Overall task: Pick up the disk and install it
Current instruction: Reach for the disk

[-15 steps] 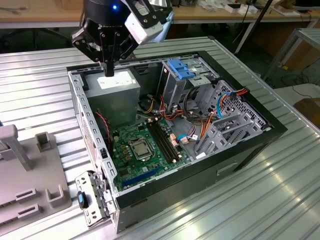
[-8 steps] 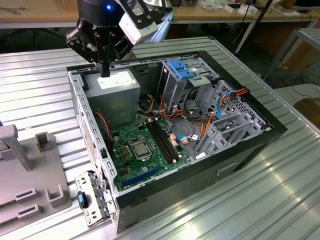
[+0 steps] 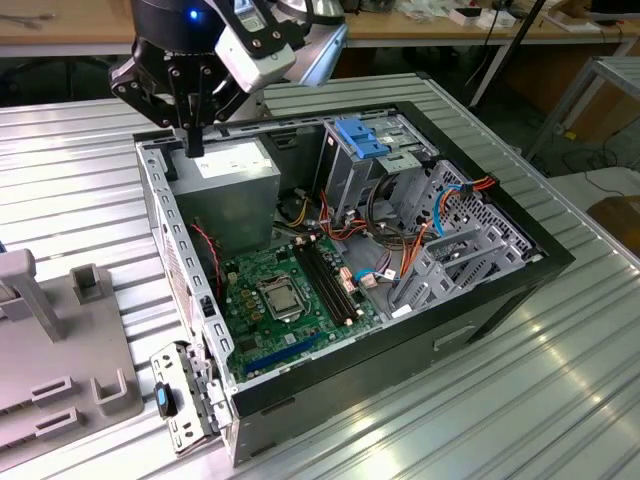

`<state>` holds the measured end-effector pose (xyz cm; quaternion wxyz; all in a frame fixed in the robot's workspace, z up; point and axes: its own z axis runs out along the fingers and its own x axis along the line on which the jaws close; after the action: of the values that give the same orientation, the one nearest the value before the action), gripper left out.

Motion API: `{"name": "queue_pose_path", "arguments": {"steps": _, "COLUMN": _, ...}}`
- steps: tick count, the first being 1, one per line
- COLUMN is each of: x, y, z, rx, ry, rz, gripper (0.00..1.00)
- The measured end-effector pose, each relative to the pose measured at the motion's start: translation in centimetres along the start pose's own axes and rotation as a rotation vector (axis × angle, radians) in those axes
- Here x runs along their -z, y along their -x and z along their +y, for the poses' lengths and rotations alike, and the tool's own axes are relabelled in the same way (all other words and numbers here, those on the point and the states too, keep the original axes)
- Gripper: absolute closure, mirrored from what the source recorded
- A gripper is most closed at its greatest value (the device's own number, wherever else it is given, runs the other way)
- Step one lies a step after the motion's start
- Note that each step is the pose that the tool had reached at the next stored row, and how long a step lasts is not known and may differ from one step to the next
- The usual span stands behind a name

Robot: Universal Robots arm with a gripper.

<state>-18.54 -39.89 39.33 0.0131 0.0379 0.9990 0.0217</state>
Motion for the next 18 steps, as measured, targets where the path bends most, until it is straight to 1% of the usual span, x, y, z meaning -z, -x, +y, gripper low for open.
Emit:
{"name": "queue_pose_path", "arguments": {"steps": 10, "x": 0.04, "y": -1.58, "z": -0.12, "rx": 0.000, "ry": 0.0000, "rz": 0.0000, "gripper": 0.89}}
{"name": "queue_pose_path", "arguments": {"steps": 15, "x": 0.07, "y": -2.64, "z": -0.20, "rx": 0.000, "ry": 0.0000, "rz": 0.0000, "gripper": 0.89}}
{"name": "queue_pose_path", "arguments": {"steps": 18, "x": 0.10, "y": -3.62, "z": -0.27, "rx": 0.000, "ry": 0.0000, "rz": 0.0000, "gripper": 0.89}}
